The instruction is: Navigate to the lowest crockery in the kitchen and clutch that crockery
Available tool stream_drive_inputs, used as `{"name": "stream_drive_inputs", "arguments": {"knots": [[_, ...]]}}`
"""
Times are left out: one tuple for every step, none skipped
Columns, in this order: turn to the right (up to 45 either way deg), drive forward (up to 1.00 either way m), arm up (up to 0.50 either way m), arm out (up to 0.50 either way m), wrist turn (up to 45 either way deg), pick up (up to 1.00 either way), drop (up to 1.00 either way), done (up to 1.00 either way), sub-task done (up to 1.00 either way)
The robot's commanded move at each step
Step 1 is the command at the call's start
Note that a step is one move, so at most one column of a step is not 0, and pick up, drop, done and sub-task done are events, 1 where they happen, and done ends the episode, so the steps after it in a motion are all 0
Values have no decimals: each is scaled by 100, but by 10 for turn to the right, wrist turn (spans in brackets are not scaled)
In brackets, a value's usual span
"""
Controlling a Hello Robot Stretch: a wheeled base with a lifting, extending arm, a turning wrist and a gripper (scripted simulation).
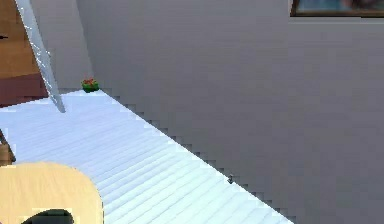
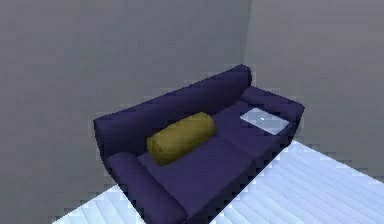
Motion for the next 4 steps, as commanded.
{"name": "stream_drive_inputs", "arguments": {"knots": [[0,40,0,0,0,0,0,0,0],[-240,0,0,0,0,0,0,0,0],[0,100,0,0,0,0,0,0,0],[-150,0,0,0,0,0,0,0,0]]}}
